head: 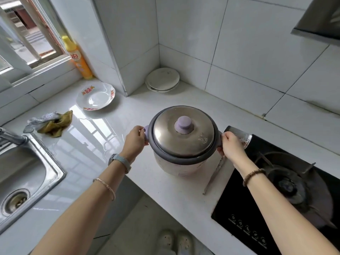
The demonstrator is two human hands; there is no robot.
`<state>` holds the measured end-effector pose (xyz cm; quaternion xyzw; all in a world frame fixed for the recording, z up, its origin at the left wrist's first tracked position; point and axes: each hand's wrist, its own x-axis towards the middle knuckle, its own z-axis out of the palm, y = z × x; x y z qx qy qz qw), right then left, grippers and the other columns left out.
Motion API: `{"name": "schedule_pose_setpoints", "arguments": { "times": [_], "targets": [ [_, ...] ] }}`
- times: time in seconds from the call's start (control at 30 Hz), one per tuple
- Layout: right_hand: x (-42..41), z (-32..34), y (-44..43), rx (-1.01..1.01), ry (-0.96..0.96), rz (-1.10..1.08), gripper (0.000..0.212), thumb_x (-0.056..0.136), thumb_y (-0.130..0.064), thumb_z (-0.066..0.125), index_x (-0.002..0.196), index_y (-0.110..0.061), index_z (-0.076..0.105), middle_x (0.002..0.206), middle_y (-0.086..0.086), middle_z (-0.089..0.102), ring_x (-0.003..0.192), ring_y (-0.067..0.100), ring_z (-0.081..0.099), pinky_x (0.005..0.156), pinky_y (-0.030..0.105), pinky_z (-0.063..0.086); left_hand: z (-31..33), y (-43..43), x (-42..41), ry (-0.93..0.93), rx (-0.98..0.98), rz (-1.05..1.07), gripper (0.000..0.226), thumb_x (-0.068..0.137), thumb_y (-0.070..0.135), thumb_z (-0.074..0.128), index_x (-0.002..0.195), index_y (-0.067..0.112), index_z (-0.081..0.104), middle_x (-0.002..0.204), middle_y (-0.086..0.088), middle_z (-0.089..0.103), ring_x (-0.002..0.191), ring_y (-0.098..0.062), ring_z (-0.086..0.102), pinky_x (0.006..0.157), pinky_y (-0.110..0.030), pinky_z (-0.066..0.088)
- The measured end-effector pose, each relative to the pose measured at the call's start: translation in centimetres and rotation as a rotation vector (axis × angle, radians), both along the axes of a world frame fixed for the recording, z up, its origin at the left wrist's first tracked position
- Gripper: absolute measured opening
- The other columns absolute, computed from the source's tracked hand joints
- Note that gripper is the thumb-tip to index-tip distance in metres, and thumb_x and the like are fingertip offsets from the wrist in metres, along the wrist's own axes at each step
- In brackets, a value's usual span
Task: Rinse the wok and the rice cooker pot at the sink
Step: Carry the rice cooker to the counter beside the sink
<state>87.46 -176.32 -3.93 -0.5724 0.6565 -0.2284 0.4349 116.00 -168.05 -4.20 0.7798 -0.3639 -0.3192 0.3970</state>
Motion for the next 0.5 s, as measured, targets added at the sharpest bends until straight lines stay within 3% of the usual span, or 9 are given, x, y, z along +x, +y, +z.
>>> {"name": "schedule_pose_setpoints", "arguments": {
  "times": [0.2,0.5],
  "targets": [
    [0.5,-0.5,-1.5,-0.021,0.002,-0.036,0.030,0.105,-0.020,0.028,0.083,-0.012,0.046,0.059,0.007,0.051,0.044,0.019,0.044,0.044,0.027,0.033,-0.7,-2.6,0.8,0.004,-0.004,-0.033,0.021,0.104,0.016,0.035,0.099,0.009,0.055,0.082,-0.005,0.061,0.068,-0.016,0.059,0.059,-0.023,0.047],
    [0.4,-1.0,-3.8,0.010,0.011,-0.102,0.029,0.105,-0.025,0.028,0.088,-0.015,0.050,0.070,0.008,0.058,0.057,0.021,0.054,0.052,0.032,0.043,-0.8,-5.5,0.7,0.011,-0.011,-0.047,0.021,0.104,0.015,0.036,0.101,0.009,0.056,0.079,-0.002,0.060,0.067,-0.016,0.059,0.059,-0.023,0.047]
  ]
}}
